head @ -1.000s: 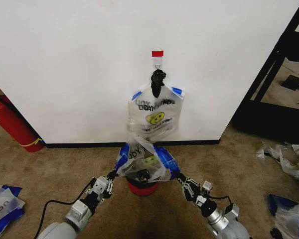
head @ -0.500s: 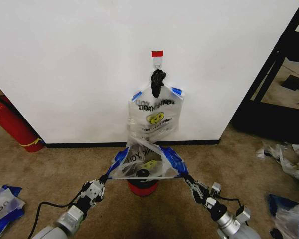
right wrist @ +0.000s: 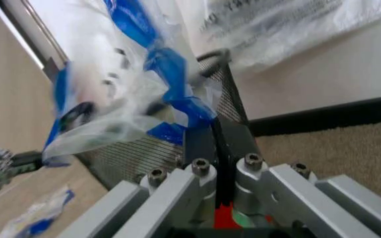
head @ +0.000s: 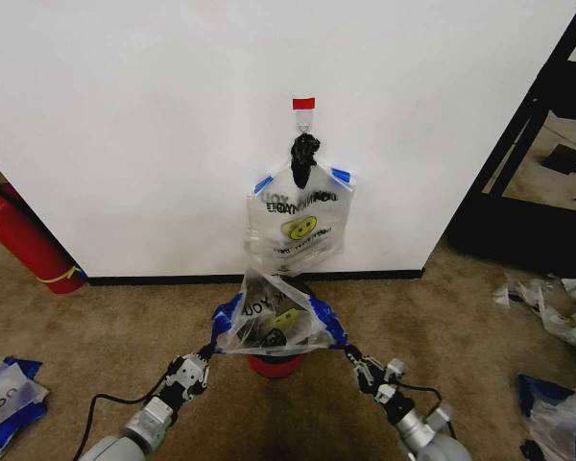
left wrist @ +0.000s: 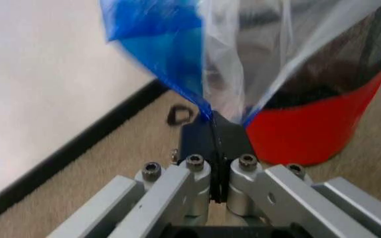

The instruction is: Pick up the garbage bag from the wall and place it over the trash bin.

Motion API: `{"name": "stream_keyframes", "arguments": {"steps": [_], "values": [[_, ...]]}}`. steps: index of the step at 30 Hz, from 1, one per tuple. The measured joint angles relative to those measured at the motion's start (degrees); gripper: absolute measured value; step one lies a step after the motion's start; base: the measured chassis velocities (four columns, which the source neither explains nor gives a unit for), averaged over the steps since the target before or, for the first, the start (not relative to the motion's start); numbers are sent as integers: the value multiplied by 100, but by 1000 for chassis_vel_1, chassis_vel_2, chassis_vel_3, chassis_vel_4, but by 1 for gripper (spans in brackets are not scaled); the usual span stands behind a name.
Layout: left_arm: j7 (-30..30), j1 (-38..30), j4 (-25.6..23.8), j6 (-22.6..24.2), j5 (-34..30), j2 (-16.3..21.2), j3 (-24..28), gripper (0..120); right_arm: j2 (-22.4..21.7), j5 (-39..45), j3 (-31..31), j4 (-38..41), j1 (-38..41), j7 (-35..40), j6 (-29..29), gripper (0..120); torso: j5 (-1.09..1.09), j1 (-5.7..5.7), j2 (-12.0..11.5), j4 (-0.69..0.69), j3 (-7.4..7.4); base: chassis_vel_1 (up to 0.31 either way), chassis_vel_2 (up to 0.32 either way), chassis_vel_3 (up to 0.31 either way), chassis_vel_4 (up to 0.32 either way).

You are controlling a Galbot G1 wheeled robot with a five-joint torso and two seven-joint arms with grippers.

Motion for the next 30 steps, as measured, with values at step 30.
{"name": "stream_keyframes", "arguments": {"steps": [30], "values": [[329, -37, 354, -301, 324, -192, -136, 0, 181, 137, 212, -1150, 401, -1009, 256, 0, 1, 0, 0, -1, 0, 0, 0, 0, 0]]}}
